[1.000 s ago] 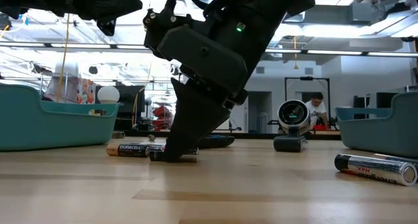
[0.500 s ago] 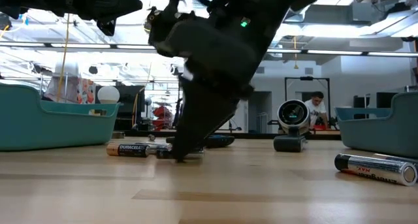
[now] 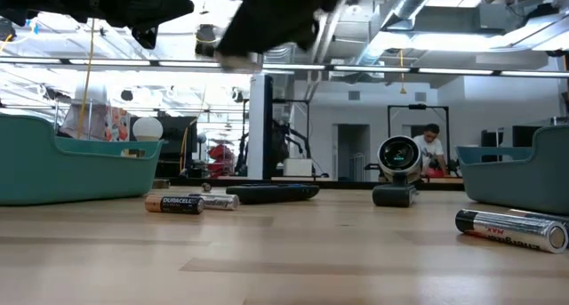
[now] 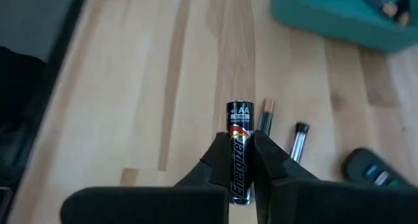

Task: Sort batteries
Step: Put the silver battery into the blue bin

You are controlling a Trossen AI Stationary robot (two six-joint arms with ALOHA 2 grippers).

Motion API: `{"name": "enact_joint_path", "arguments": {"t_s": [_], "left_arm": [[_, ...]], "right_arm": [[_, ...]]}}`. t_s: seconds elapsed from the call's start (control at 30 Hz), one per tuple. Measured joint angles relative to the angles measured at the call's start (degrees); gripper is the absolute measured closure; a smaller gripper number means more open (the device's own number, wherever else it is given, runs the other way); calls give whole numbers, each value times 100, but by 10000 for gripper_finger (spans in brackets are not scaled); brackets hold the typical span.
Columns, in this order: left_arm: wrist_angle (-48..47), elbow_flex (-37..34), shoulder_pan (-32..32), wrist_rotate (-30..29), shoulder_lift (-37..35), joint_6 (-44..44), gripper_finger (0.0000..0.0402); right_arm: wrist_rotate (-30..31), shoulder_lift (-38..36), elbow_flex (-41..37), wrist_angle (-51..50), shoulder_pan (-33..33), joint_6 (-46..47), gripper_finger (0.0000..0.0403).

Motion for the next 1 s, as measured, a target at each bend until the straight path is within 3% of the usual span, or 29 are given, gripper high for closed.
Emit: {"name": "enact_joint_path", "arguments": {"t_s": [0.43,0.87,1.0], "left_arm": [[0,0,0,2,0,-20,401],[-101,0,0,2,2,-124,401],[-144,0,0,2,4,-134,401]], "right_arm": [[115,-1133,-224,-127,56,-696,371],[1329,-3270,-2677,25,253,677,371],[1731,-3978,-3134,-537,535,1386,371]]}}
